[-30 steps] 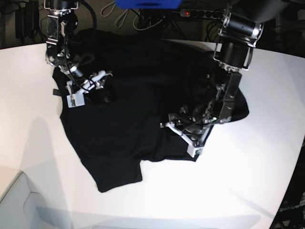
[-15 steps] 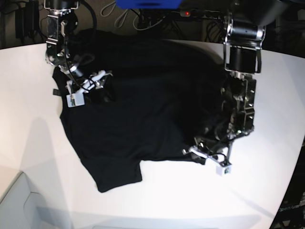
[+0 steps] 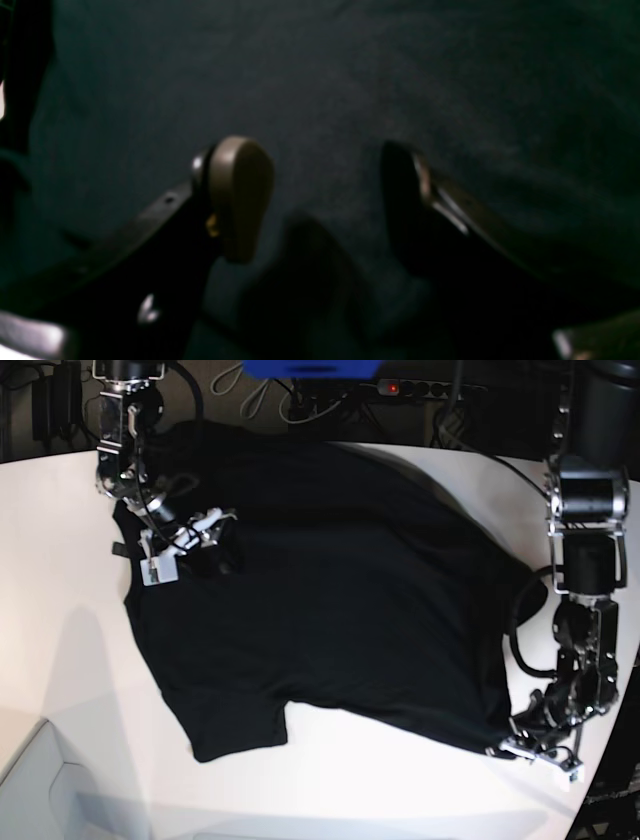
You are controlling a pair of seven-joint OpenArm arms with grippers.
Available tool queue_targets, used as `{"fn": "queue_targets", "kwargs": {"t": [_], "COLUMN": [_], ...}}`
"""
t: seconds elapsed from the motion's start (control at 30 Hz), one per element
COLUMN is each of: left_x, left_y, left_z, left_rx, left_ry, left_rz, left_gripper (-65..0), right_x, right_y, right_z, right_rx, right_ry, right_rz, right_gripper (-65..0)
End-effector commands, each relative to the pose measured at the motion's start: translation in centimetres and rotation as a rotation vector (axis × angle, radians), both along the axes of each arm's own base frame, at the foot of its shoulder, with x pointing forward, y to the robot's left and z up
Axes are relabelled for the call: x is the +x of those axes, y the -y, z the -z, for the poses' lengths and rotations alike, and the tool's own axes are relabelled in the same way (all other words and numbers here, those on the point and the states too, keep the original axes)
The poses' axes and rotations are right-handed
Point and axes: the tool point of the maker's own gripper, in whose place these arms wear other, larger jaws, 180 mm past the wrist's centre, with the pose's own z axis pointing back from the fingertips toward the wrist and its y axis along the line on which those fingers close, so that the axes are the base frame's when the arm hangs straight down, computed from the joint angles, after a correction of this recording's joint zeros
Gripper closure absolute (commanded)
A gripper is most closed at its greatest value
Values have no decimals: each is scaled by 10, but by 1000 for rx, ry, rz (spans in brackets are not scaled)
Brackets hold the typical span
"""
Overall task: Layout the t-shirt on the table in an organized manner, then fold the t-shirt properly
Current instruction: 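Pull the grasped shirt edge with the left gripper away from the right gripper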
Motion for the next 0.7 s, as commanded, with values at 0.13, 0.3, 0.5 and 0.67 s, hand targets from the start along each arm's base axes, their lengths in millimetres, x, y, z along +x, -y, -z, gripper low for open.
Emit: {"fn": "queue_targets", "kwargs": {"t": [0.13,0.3,0.5,0.67], "left_x": [15,11,-1,-39], "left_y": [-35,-34,-33,-11], "left_z": [-9,2,8,19], "left_rx": [-4,-12,-9,-9], "left_ry": [51,24,-27,-29], "left_rz": [-100,-102,-75,18], "left_gripper": [-98,-402,-650,-650], "right_x": [5,1,0,0], "right_y": [1,1,1,1], "right_z": [-9,-6,-6,-6], "right_rx": [7,8,8,8], "right_ry": [33,23,23,23], "right_rz": [-4,-5,-6,-6], "right_gripper": [-377,-377,-377,-377]}}
